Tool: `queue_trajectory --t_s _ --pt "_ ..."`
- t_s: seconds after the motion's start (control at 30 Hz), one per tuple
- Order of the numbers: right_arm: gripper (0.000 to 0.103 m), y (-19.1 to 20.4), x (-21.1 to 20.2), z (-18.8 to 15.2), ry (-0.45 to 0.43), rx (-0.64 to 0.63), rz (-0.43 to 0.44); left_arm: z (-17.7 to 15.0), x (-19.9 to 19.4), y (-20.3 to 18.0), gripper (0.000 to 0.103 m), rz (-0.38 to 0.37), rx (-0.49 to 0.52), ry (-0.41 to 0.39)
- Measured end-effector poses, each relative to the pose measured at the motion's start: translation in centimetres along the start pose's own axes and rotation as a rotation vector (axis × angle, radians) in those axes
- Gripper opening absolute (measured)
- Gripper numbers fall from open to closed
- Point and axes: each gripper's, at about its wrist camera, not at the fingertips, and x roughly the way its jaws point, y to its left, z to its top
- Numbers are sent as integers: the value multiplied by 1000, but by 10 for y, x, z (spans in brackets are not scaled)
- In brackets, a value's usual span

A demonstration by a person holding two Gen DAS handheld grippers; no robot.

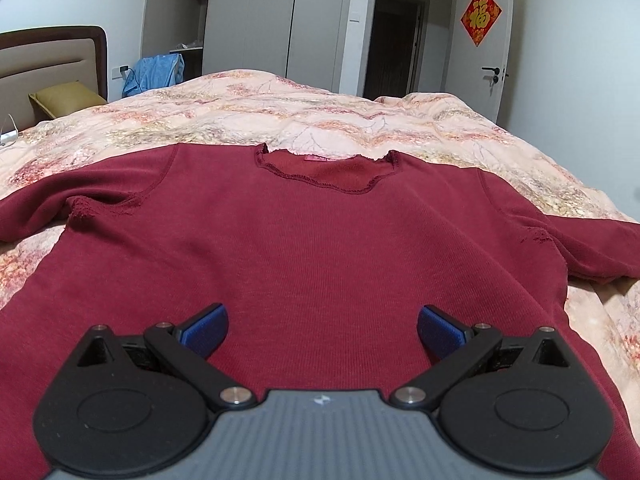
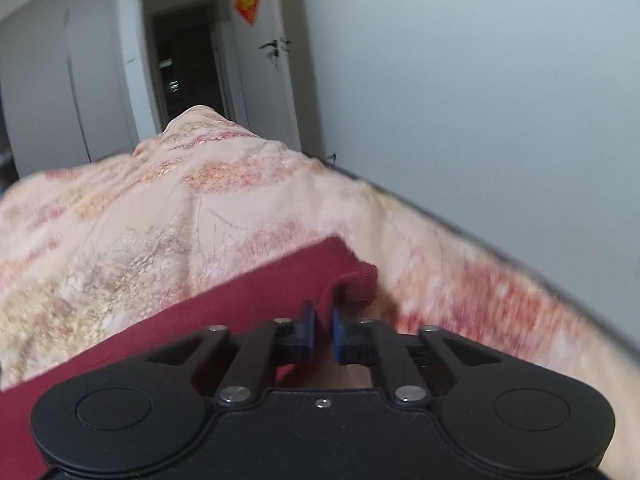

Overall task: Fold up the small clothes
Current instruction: 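Lift the cuff with the right gripper, lay it across the body, release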

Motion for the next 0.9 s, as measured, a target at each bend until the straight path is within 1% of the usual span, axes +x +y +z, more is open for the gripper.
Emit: queue_trajectory --t_s 0.07,0.13,0.23,0.3,0.43,0.53,0.63,0.73,0.8,0.9 --pt "4 -5 -8 13 -42 -23 2 0 0 0 103 0 0 0" --pt "4 -13 -13 28 -71 -28 -18 0 0 0 103 0 0 0" --pt "4 -32 -20 50 -106 3 -44 0 0 0 103 0 0 0" --pt "4 -44 -23 58 -122 16 -74 0 1 0 103 -1 -1 0" --pt "3 -65 -18 59 -99 47 -116 -1 1 3 103 -15 -14 -2" --pt "3 -71 -15 53 -86 68 -110 0 2 8 103 -29 -30 -4" --pt "4 -66 -20 51 -104 82 -90 1 2 11 103 -39 -42 -6" --pt "4 -47 -37 60 -151 46 -53 0 2 12 103 -46 -51 -10" --pt "4 -27 -52 68 -186 4 -7 0 2 13 103 -50 -56 -13" --pt "4 9 -80 80 -232 -49 86 1 2 14 103 -55 -63 -15"
